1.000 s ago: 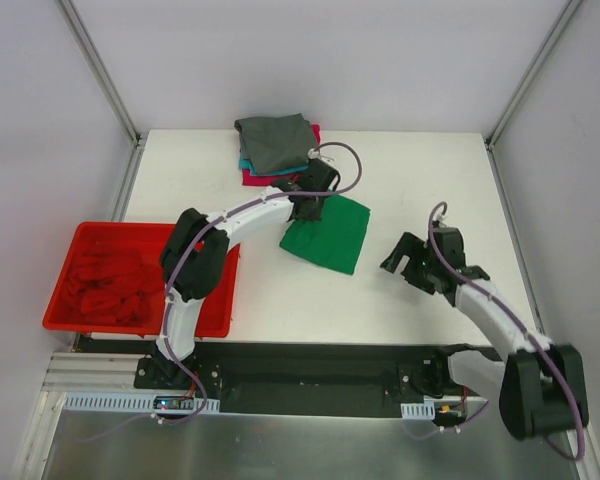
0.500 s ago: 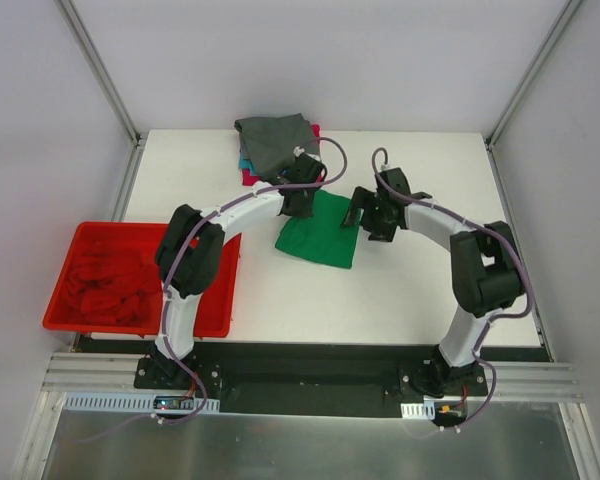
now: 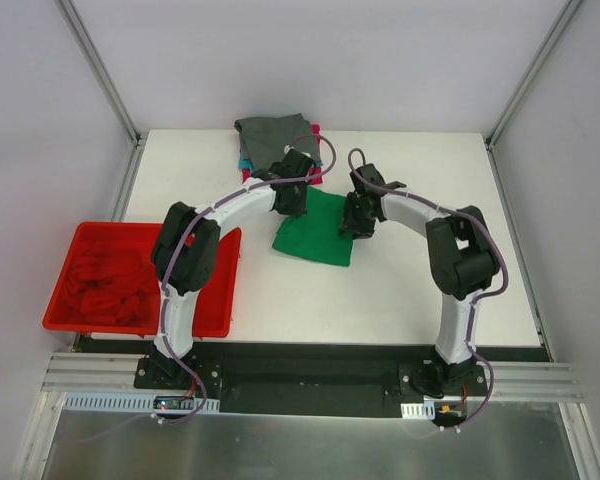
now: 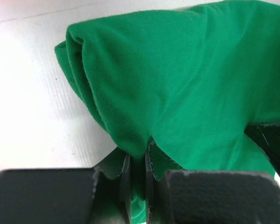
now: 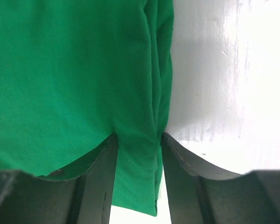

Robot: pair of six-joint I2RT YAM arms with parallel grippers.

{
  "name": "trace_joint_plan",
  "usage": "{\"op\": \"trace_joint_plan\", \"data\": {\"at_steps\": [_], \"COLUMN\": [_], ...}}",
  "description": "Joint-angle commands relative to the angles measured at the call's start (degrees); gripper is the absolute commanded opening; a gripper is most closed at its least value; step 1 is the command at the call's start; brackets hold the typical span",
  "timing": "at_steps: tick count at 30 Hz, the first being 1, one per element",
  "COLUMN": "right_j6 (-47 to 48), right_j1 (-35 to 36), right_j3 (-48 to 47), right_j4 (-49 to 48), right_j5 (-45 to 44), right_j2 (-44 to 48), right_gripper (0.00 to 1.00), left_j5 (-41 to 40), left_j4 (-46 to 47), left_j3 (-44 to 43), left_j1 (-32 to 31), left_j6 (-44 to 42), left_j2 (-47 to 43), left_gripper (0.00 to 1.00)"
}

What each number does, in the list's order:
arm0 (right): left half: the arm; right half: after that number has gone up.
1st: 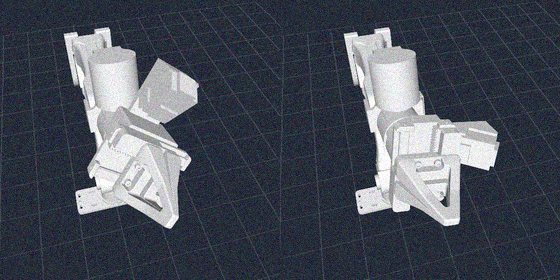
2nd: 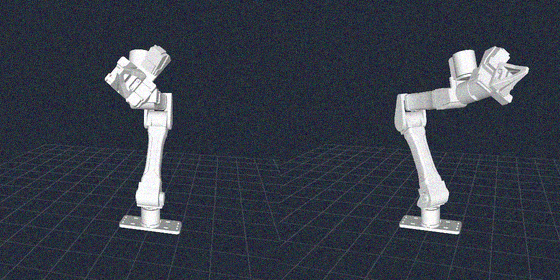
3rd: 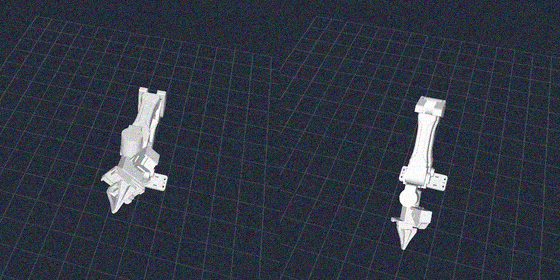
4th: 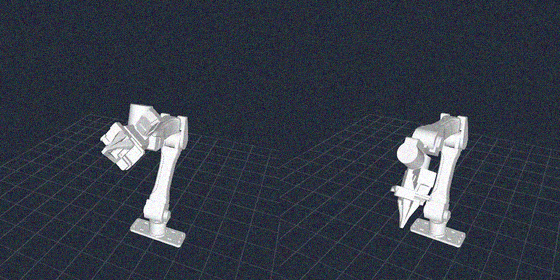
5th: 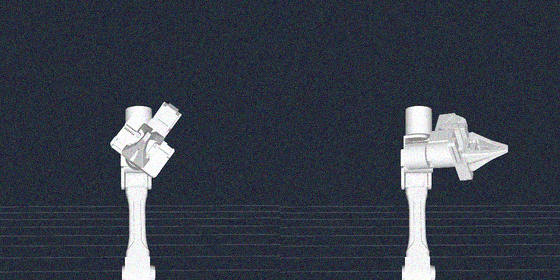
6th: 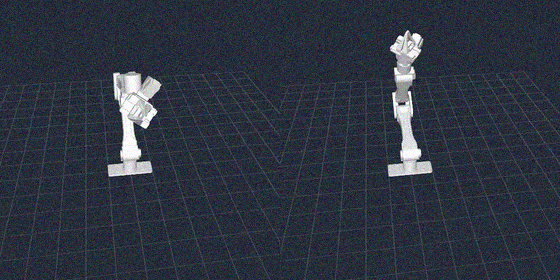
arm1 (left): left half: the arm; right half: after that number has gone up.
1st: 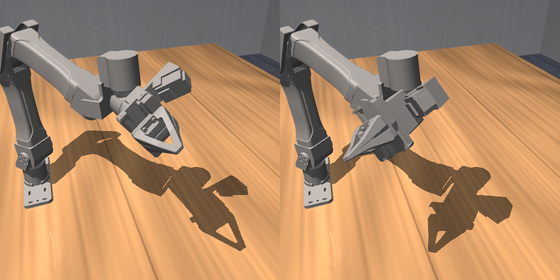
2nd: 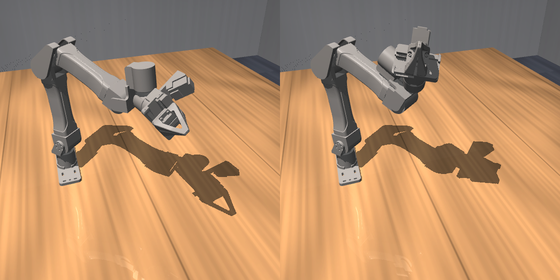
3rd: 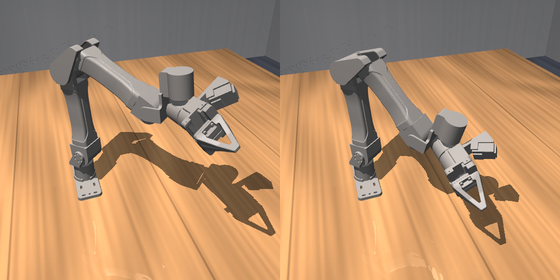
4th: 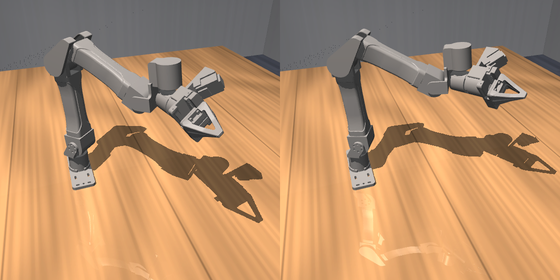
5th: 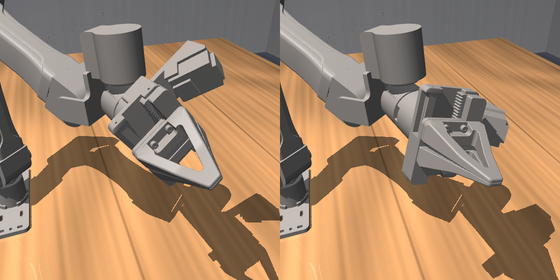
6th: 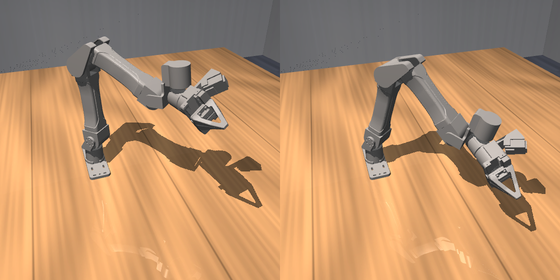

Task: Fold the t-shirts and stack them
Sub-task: Put the neatly folded tshirt into the corner of the board with both arms

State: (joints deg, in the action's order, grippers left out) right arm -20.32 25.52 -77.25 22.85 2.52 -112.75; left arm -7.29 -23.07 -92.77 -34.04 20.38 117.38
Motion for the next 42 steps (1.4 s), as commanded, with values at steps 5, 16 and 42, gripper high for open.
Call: {"op": "trace_joint_plan", "data": {"at_steps": [5,16,42], "right_j6": [2.5,17.8,33.9], "right_j1": [1.5,3.5,3.4], "right_j3": [-6.4,-7.8,-57.0], "right_j4": [4.8,2.1,-13.7], "right_j5": [-4.5,-16.8,-11.1], "right_j2": [-6.6,9.1,-20.4], "right_gripper": [0.19,0.01,0.00], "left_j5": [4.7,1.1,0.9], "left_j4": [0.3,0.1,0.5], "left_j3": [-1.4,-6.8,-32.5], "left_j1": [2.0,2.4,17.9], "left_j6": [0.4,-9.1,-17.1], "left_j2": [-0.5,-6.5,3.5], "left_gripper": [0.00,0.00,0.00]}}
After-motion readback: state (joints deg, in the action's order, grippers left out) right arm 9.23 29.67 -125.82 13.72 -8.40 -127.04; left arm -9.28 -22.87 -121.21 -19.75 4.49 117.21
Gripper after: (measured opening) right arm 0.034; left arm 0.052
